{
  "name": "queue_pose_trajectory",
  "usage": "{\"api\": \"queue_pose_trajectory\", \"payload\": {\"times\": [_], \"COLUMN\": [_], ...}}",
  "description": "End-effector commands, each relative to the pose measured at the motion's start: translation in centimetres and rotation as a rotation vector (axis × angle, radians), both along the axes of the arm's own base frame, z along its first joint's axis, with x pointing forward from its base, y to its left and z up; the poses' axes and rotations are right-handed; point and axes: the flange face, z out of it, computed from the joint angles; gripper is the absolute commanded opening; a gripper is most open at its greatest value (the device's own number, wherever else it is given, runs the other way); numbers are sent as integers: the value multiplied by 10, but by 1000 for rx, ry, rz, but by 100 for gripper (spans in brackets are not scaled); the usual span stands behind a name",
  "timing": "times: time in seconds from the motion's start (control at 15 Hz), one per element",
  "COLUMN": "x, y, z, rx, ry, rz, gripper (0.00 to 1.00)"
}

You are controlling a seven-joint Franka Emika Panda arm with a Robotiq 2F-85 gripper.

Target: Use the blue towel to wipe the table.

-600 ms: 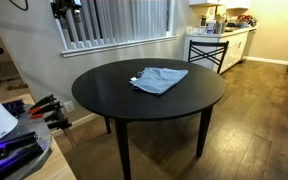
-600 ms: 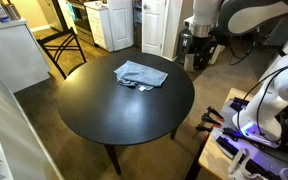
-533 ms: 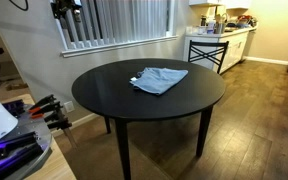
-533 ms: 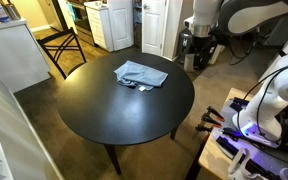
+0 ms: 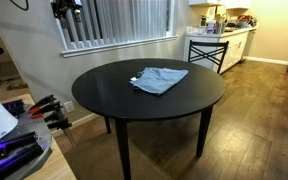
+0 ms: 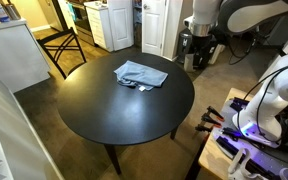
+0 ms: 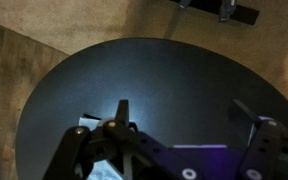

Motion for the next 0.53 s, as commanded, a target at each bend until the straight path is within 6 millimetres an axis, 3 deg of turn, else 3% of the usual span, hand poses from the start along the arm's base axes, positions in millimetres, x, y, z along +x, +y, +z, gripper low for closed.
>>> {"api": "queue_pose_trajectory", "payload": {"times": [0.0, 0.27, 0.47], "x": [43, 117, 176], "y": [-9, -27, -41], "z": [-2, -20, -49], "rx": [1, 57, 86], "ry": [31, 44, 58], "rz": [14, -2, -19], "gripper": [100, 100, 100]}}
